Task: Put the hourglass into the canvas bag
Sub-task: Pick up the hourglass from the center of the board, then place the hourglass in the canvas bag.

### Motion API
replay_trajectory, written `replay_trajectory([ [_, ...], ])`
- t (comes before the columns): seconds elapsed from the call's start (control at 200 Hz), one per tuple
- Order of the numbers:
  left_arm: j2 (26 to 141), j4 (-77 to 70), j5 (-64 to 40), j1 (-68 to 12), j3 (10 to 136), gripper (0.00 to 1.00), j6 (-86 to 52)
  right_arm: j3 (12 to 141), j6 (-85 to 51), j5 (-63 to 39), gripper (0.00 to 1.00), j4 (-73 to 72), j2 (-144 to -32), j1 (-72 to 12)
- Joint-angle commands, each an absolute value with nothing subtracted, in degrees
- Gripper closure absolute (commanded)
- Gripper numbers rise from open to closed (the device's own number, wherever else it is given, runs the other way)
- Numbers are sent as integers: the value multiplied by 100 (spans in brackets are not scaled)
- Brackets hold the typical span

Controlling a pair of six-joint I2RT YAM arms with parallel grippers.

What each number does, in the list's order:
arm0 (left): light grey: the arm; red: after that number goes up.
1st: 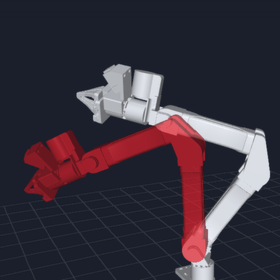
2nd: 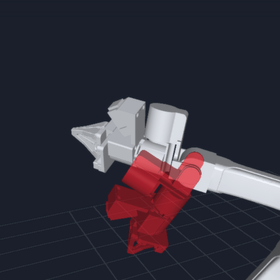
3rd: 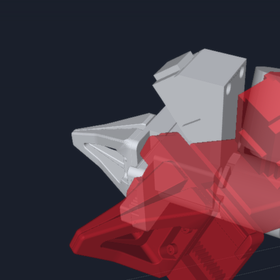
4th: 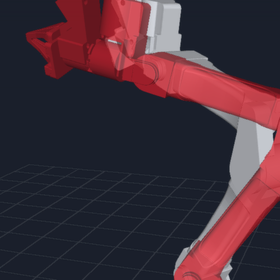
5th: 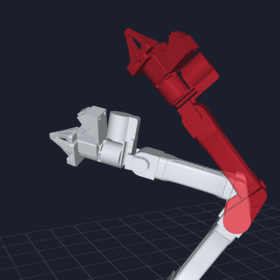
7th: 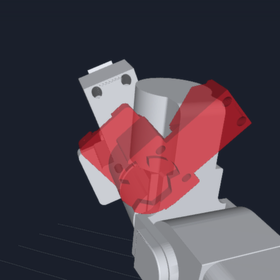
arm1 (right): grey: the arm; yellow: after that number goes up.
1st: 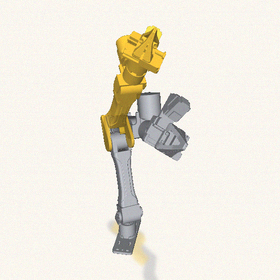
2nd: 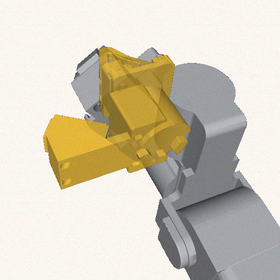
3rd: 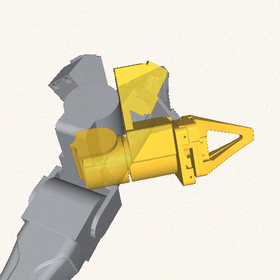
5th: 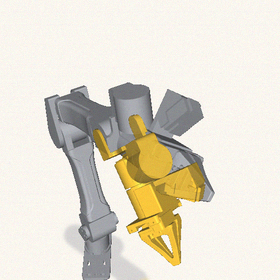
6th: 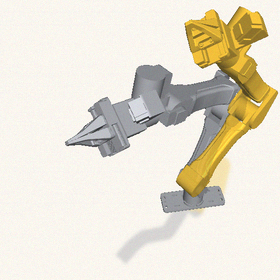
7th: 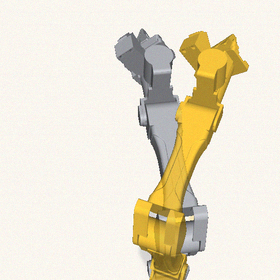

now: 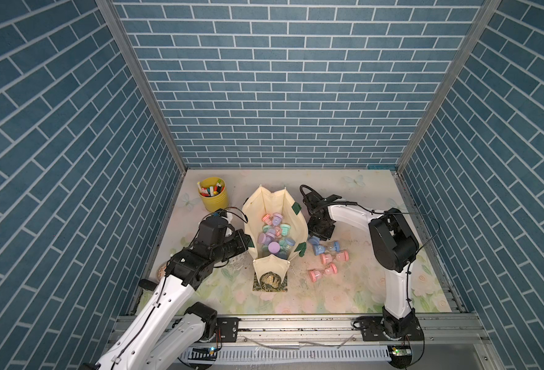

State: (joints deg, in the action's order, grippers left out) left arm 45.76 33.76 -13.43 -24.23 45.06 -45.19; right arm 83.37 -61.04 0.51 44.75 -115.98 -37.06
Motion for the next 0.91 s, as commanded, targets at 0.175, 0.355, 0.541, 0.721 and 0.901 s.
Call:
replay_trajectory([
  [0.175,4629,3465,-1371,-2347,4515,97,-4430,7995,-5522,937,96,4504,-9976,-3691],
  [0.355,4563,3557,-1351,-2330,4553,90,-4437,8027,-5145,1251,100,4889,-9186,-3691],
  [0.541,4490,3680,-1338,-2331,4679,82,-4443,8241,-4815,1279,100,5323,-8591,-3774],
  [0.721,4457,3735,-1289,-2320,4681,76,-4472,8686,-4575,1474,100,5662,-8375,-4290],
  [0.901,4413,3733,-1313,-2323,4669,79,-4557,9458,-4298,1736,100,5879,-8574,-5129],
])
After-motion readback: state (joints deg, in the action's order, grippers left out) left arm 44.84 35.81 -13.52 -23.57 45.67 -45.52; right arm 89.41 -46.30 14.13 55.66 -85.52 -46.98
